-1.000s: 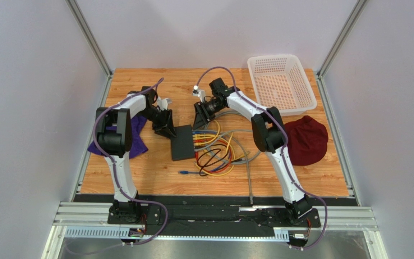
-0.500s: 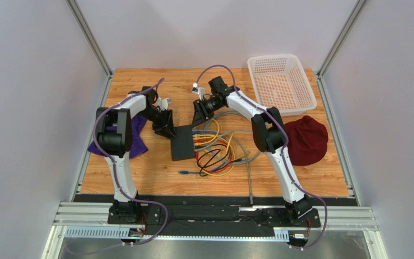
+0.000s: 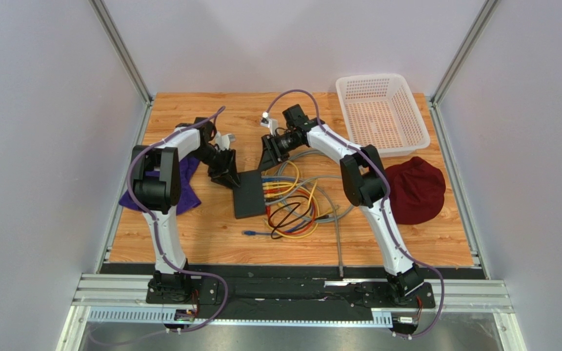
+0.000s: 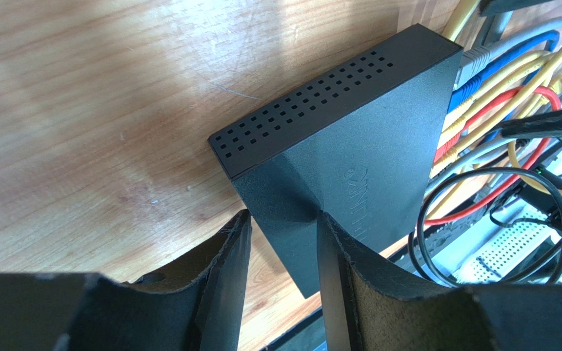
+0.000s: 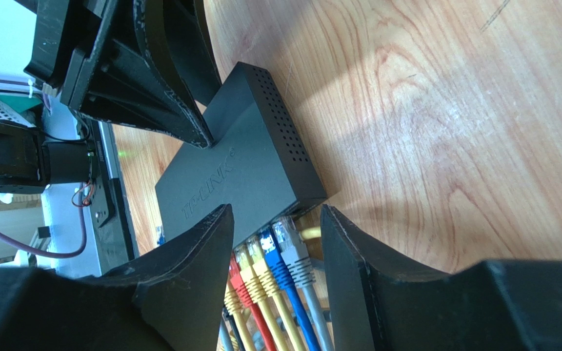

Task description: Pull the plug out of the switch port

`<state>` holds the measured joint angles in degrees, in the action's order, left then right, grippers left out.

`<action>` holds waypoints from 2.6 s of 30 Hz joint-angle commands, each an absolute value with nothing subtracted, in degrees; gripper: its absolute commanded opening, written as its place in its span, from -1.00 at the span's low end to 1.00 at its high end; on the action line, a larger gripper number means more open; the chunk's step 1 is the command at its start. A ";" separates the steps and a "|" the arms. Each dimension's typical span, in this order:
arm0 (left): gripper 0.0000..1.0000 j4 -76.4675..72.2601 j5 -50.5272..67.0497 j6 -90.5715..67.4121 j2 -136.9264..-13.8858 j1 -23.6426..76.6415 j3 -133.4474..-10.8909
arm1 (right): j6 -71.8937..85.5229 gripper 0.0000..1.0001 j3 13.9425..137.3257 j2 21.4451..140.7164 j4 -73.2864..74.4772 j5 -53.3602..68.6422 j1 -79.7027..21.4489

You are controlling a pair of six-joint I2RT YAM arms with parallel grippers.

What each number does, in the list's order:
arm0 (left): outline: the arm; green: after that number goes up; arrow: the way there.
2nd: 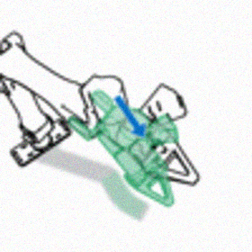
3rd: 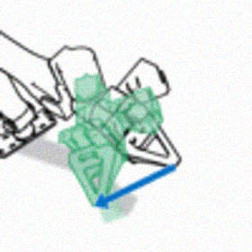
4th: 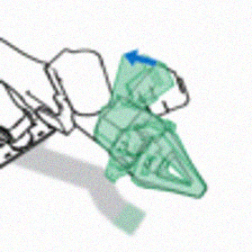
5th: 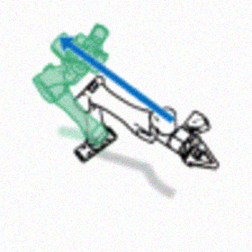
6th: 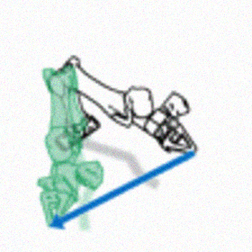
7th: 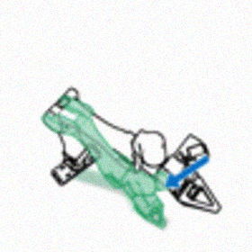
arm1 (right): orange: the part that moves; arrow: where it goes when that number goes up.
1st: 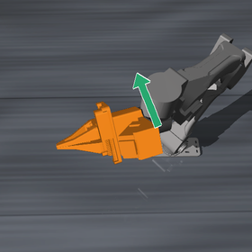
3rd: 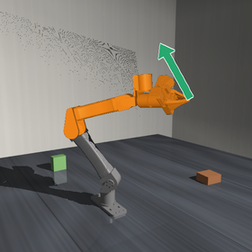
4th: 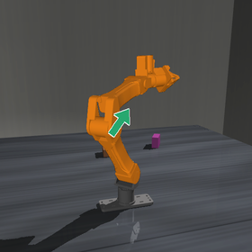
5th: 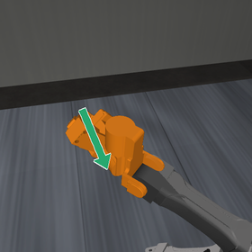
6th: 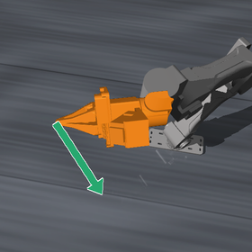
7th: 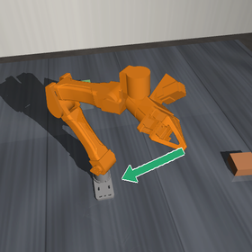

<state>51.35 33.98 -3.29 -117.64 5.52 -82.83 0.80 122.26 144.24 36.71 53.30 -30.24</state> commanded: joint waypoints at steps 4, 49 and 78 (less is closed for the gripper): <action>-0.07 52.47 35.33 -2.37 -117.69 6.42 -84.64 | -1.14 0.01 119.27 145.11 38.85 53.45 -30.23; -0.07 53.00 34.80 -1.41 -118.30 6.77 -85.78 | 8.35 -0.28 117.95 149.15 33.93 59.33 -28.92; -1.00 53.00 32.44 -1.32 -118.05 7.29 -87.36 | -6.86 -1.00 113.73 143.79 43.07 39.55 -29.09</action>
